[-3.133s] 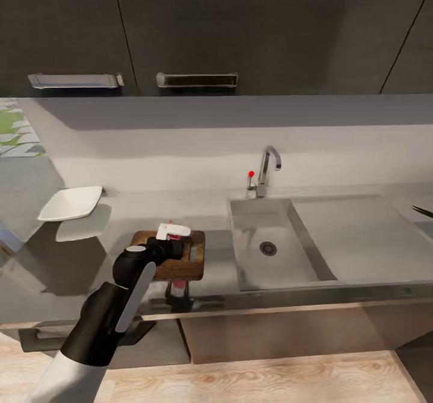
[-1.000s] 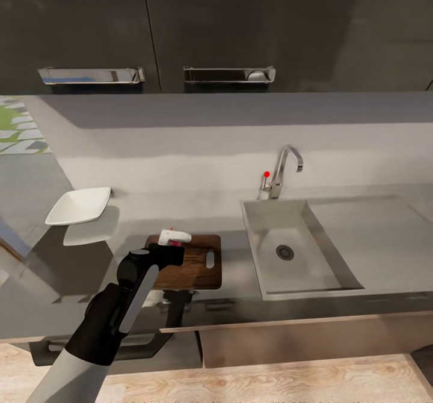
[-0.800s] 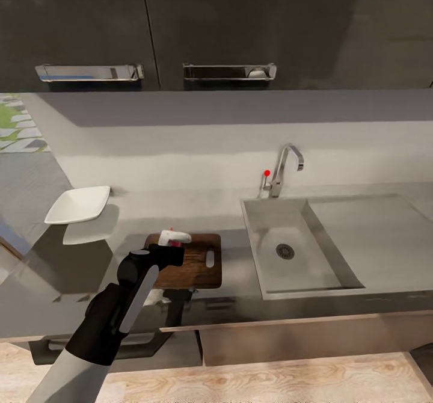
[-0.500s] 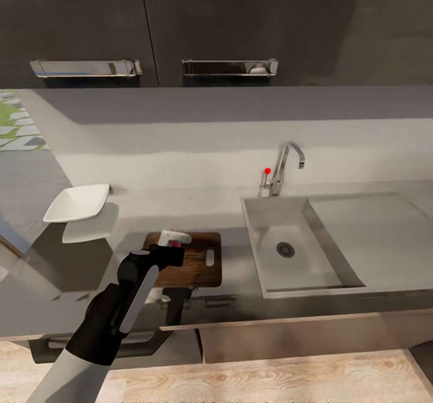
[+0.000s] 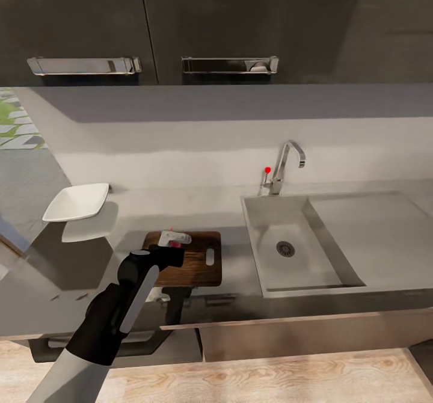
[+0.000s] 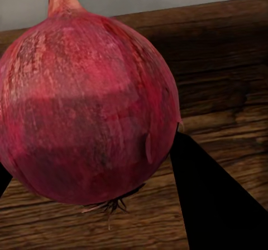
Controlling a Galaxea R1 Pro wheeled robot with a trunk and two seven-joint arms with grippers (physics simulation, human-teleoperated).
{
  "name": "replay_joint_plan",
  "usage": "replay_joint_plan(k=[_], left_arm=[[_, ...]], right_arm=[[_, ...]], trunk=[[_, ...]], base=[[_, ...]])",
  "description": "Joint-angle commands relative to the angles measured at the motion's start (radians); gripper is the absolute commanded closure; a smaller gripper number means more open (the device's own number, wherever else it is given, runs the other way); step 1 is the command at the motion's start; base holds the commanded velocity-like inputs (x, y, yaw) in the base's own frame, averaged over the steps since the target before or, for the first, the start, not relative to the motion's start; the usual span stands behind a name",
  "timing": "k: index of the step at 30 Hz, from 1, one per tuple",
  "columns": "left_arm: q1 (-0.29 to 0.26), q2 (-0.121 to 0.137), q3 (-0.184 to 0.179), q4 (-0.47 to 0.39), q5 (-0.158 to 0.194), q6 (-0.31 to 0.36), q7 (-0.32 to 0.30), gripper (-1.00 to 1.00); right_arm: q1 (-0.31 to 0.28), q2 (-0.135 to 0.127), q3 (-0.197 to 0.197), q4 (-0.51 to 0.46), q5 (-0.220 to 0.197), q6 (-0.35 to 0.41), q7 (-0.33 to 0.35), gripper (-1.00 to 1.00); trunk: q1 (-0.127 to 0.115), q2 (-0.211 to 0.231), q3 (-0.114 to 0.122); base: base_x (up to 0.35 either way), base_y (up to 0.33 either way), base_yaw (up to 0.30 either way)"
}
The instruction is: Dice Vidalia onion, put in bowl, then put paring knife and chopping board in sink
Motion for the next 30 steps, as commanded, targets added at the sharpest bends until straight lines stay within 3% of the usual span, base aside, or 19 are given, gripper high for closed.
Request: replay_joint_plan(k=[1,17,30], left_arm=[[-0.001,0.000,-0.001,0.000,0.008,0.004,0.008,1.00],[-0.001,0.000,-0.001,0.002,0.007,0.004,0.008,1.00],[-0.001,0.000,-0.001,0.013,0.009,0.003,0.008,1.00]], right_arm=[[0.000,-0.001,0.006,-0.001,-0.011,-0.002,0.003,-1.00],[0.000,-0.002,0.005,-0.001,-0.010,-0.002,0.002,-1.00],[0.000,-0.001,0.005,-0.001,-0.010,-0.002,0.003,-1.00]], trunk=[[0.001,-0.002,-0.002],[0.001,-0.002,-0.002],[0.001,-0.002,-0.002]], base=[[0.000,0.000,0.000],[-0.088,0.000,0.000],[0.076,0.000,0.000]])
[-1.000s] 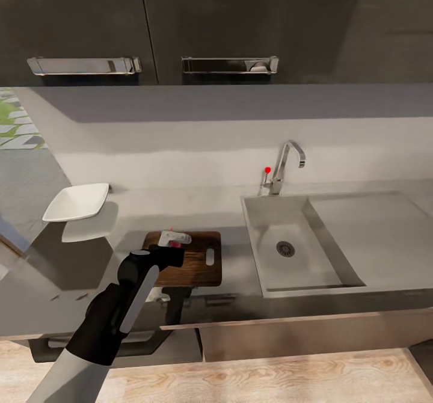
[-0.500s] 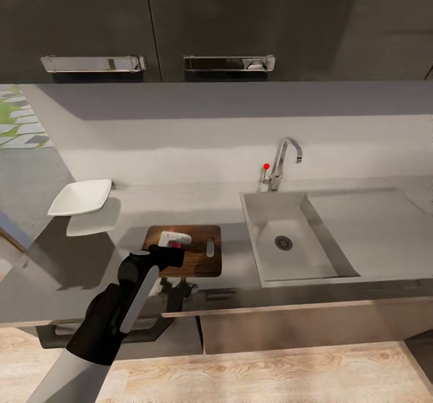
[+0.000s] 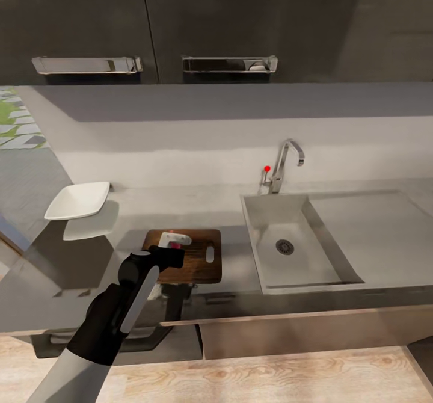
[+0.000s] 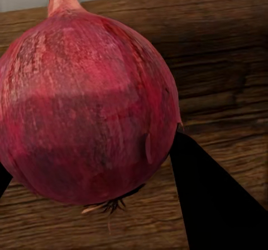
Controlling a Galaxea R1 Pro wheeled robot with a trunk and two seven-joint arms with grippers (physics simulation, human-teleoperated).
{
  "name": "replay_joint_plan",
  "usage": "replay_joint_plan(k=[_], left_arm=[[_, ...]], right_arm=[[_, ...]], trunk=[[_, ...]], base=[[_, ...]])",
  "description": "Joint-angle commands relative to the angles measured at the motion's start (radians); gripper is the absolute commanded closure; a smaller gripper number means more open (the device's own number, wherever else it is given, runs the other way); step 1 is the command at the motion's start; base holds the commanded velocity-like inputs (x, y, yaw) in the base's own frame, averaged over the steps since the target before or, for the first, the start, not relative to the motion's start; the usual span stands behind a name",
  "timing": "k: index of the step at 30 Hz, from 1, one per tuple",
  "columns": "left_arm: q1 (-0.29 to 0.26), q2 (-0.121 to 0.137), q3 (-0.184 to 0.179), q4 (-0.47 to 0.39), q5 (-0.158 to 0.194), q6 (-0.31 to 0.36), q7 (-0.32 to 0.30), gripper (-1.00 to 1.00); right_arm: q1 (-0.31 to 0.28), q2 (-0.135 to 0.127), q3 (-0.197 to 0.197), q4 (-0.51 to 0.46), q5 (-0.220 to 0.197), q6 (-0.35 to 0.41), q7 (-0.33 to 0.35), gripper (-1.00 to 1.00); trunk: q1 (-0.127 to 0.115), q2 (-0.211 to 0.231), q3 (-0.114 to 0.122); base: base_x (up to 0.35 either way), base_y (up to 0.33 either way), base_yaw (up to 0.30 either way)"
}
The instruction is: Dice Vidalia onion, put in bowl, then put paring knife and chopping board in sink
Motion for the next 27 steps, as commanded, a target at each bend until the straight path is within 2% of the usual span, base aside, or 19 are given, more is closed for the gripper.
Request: replay_joint_plan(k=[1,13,27], left_arm=[[-0.001,0.000,-0.001,0.002,0.008,0.004,0.008,1.00],[-0.001,0.000,-0.001,0.016,0.009,0.004,0.008,1.00],[-0.001,0.000,-0.001,0.020,0.008,0.004,0.007,1.00]], right_arm=[[0.000,-0.001,0.006,-0.001,-0.011,-0.002,0.003,-1.00],[0.000,-0.001,0.006,-0.002,-0.012,-0.001,0.004,-1.00],[0.000,-0.001,0.006,-0.002,-0.012,0.000,0.004,-1.00]], trunk=[[0.001,-0.002,-0.002],[0.001,-0.002,-0.003],[0.001,-0.002,-0.017]], base=[[0.028,0.000,0.000],[0.006,0.000,0.000],[0.000,0.000,0.000]])
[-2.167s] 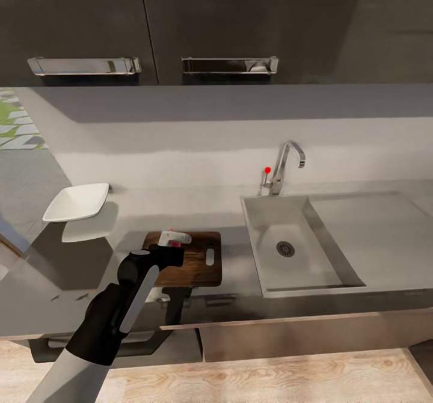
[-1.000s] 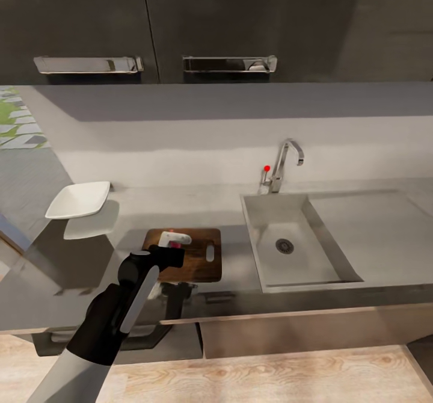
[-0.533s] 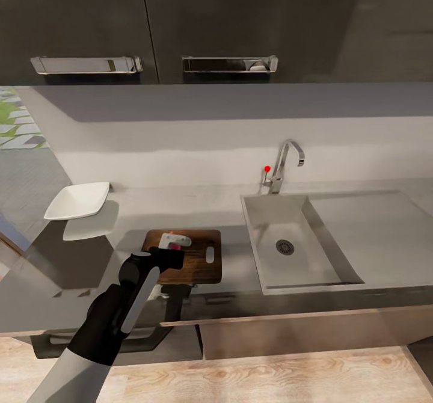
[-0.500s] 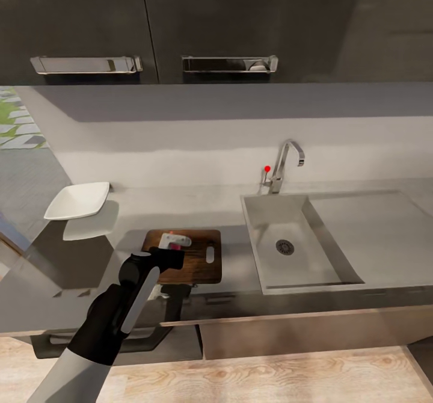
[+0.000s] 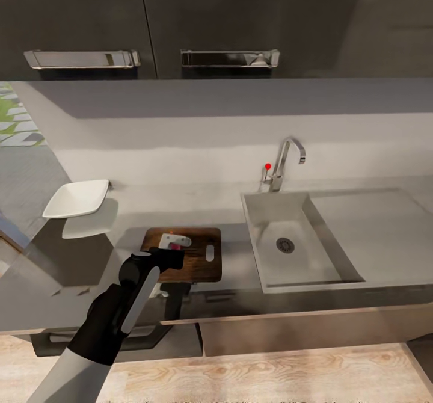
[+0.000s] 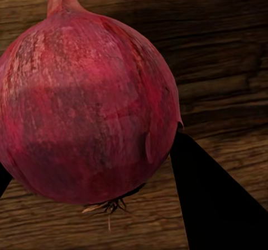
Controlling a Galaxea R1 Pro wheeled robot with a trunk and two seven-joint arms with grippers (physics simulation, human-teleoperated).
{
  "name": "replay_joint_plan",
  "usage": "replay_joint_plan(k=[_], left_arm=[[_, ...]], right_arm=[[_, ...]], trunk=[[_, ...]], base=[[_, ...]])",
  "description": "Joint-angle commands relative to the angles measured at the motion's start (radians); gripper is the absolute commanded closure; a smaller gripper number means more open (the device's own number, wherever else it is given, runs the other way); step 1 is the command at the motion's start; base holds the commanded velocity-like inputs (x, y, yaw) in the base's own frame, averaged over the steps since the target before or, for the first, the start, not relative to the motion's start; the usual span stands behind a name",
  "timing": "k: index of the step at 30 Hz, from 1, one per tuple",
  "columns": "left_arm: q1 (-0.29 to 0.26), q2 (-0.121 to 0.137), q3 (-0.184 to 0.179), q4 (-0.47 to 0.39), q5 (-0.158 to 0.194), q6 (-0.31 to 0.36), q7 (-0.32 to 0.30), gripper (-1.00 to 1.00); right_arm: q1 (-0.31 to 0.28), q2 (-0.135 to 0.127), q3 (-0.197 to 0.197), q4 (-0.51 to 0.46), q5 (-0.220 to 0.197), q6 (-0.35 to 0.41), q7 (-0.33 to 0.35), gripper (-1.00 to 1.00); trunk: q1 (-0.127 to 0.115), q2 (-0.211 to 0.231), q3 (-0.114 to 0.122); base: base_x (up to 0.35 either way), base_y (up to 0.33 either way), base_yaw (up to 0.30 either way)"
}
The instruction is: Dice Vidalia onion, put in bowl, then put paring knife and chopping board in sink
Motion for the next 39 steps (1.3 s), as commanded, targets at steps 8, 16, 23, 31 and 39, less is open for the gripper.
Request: replay_joint_plan(k=[8,16,23,31,39], left_arm=[[0.000,0.000,-0.001,0.002,0.011,0.004,0.008,1.00],[0.000,0.000,-0.001,0.002,0.011,0.004,0.008,1.00],[0.000,0.000,-0.001,-0.001,0.010,0.004,0.008,1.00],[0.000,0.000,-0.001,-0.006,0.010,0.002,0.008,-1.00],[0.000,0.000,0.000,-0.003,0.010,0.002,0.008,-1.00]], right_arm=[[0.000,-0.001,0.006,-0.001,-0.011,-0.003,0.003,-1.00],[0.000,-0.001,0.006,-0.001,-0.011,-0.003,0.003,-1.00],[0.000,-0.001,0.006,-0.001,-0.011,-0.003,0.003,-1.00],[0.000,-0.001,0.006,-0.001,-0.011,-0.003,0.003,-1.00],[0.000,-0.001,0.006,-0.001,-0.010,-0.003,0.003,-1.00]], trunk=[[0.001,-0.001,-0.006],[0.001,-0.001,-0.006],[0.001,-0.001,-0.007],[0.001,-0.001,-0.007],[0.001,-0.001,-0.007]], base=[[0.000,0.000,0.000],[0.000,0.000,0.000],[0.000,0.000,0.000],[0.054,0.000,0.000],[0.013,0.000,0.000]])
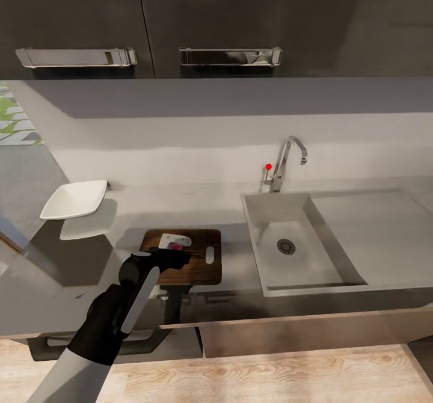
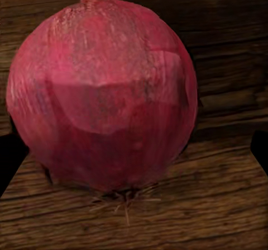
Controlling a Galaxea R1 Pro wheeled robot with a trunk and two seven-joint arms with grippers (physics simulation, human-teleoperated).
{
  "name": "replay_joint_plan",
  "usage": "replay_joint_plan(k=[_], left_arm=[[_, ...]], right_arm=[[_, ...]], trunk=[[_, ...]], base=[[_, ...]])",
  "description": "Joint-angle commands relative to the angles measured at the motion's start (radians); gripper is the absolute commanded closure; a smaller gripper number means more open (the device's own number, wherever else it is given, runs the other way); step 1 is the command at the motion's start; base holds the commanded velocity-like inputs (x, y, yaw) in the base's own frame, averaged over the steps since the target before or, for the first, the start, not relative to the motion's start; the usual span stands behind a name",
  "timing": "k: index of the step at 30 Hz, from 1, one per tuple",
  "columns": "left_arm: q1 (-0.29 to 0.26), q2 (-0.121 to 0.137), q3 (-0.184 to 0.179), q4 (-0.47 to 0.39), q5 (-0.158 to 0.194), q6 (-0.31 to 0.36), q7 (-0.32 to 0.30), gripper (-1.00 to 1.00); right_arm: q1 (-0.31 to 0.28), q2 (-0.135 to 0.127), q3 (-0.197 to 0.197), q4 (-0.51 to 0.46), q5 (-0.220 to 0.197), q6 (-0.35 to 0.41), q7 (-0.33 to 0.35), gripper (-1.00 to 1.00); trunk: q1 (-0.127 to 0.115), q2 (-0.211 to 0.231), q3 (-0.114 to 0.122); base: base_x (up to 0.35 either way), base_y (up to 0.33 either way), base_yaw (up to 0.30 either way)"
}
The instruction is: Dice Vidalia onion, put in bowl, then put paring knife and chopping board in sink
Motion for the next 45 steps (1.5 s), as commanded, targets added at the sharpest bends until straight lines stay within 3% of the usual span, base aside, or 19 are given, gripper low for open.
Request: replay_joint_plan(k=[1,9,38,45], left_arm=[[-0.001,0.000,-0.001,-0.001,0.011,0.003,0.010,-1.00],[-0.001,-0.001,0.000,-0.004,0.011,0.003,0.010,-1.00],[-0.001,-0.001,-0.001,0.001,0.011,0.003,0.010,-1.00],[0.000,-0.001,-0.001,0.026,0.012,0.002,0.007,-1.00]], right_arm=[[0.000,-0.001,0.006,-0.001,-0.011,-0.002,0.003,-1.00],[0.000,-0.001,0.006,-0.001,-0.010,-0.002,0.003,-1.00],[0.000,-0.001,0.006,-0.001,-0.010,-0.002,0.003,-1.00],[0.000,-0.001,0.006,-0.001,-0.011,-0.002,0.004,-1.00]], trunk=[[0.001,-0.002,-0.002],[0.001,-0.002,-0.002],[0.001,-0.002,-0.002],[0.001,-0.002,-0.002]], base=[[0.000,0.000,0.000],[-0.122,0.000,0.000],[-0.322,0.000,0.000],[-0.074,0.000,0.000]])
